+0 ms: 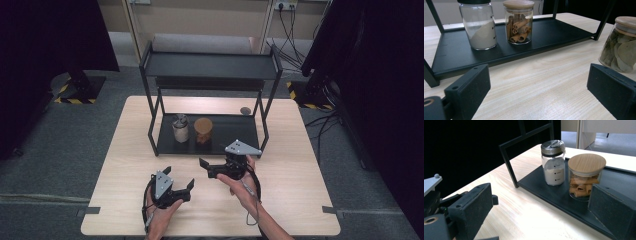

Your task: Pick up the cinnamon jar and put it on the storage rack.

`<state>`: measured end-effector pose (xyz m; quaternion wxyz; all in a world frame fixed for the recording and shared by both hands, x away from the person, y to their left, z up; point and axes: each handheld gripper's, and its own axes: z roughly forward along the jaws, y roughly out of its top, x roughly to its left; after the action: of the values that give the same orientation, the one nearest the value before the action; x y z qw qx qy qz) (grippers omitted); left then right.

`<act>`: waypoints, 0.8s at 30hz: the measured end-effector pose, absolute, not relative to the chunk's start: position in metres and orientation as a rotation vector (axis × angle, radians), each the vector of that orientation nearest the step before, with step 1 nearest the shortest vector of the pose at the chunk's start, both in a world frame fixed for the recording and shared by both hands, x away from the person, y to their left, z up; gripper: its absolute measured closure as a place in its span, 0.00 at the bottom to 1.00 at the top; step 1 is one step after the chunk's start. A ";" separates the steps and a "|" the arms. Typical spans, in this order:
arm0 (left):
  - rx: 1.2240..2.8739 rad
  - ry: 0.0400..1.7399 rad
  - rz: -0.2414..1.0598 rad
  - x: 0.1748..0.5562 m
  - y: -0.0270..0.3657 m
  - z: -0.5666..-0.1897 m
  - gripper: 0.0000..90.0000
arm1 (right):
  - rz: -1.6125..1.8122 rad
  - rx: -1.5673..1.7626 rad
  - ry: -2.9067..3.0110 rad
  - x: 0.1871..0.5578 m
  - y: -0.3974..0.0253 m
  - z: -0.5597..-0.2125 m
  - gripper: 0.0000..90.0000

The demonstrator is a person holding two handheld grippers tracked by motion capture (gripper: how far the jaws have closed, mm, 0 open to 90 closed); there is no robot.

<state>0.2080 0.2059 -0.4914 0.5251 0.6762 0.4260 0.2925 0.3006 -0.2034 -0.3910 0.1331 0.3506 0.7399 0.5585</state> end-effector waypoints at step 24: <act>1.615 1.019 0.699 0.208 0.206 -0.492 0.05 | 1.633 0.988 2.163 0.275 -0.225 -0.403 0.06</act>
<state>0.2079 0.2062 -0.4917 0.5260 0.6755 0.4260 0.2924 0.2745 -0.2250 -0.4025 0.1281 0.3397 0.7436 0.5615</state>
